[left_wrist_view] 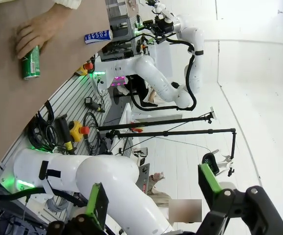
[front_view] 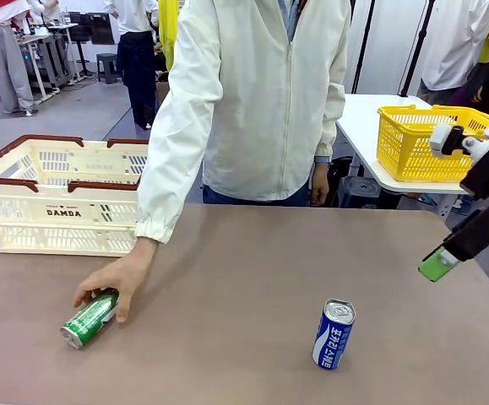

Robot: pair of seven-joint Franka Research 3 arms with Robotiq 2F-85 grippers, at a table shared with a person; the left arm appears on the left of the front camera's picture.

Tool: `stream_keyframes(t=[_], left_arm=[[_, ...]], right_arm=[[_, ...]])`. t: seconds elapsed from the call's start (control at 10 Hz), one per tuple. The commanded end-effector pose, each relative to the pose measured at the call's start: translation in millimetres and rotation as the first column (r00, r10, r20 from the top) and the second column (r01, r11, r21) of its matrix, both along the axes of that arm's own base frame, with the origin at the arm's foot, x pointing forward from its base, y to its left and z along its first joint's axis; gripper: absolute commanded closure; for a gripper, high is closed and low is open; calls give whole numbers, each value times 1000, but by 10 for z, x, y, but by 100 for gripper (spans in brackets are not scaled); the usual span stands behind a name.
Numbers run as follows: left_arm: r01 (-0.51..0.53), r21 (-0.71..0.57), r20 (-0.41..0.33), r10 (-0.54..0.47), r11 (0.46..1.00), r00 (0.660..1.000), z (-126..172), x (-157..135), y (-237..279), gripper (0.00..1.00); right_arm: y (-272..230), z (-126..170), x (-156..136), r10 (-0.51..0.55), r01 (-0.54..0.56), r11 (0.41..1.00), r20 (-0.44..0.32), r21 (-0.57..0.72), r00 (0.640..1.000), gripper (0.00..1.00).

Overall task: Place the drinks into the Shopping basket.
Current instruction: Pick up one drink and place it into the Shopping basket.

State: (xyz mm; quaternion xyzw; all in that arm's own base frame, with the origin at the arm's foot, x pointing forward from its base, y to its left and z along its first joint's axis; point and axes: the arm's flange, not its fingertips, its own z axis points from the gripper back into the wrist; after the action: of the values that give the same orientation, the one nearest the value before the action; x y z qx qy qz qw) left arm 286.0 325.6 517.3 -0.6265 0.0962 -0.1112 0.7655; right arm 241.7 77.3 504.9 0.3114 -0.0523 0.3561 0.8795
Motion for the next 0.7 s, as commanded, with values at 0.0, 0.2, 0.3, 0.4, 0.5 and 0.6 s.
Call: stream_keyframes(t=[0.0, 0.2, 0.3, 0.4, 0.5, 0.6], left_arm=[[1, 10, 0, -1, 1000, 1000, 10, -18, -10, 0], [1, 10, 0, -1, 1000, 1000, 10, -18, -10, 0], [1, 10, 0, -1, 1000, 1000, 10, -18, -10, 0], [1, 10, 0, -1, 1000, 1000, 10, -18, -10, 0], [1, 10, 0, -1, 1000, 1000, 10, -18, -10, 0], [1, 10, 0, -1, 1000, 1000, 10, -18, -10, 0]], right_arm=[[6, -2, 19, -4, 4, 1000, -6, 5, 1000, 0], [515, -131, -116, 36, -70, 937, -106, -343, 994, 0], [834, -192, -140, -60, -1, 895, -124, -446, 991, 0], [1025, -289, -168, -167, 83, 853, -120, -515, 979, 0], [1161, -415, -170, -299, 189, 794, -100, -578, 949, 0], [1310, -599, -140, -384, 262, 735, -66, -626, 921, 0]])
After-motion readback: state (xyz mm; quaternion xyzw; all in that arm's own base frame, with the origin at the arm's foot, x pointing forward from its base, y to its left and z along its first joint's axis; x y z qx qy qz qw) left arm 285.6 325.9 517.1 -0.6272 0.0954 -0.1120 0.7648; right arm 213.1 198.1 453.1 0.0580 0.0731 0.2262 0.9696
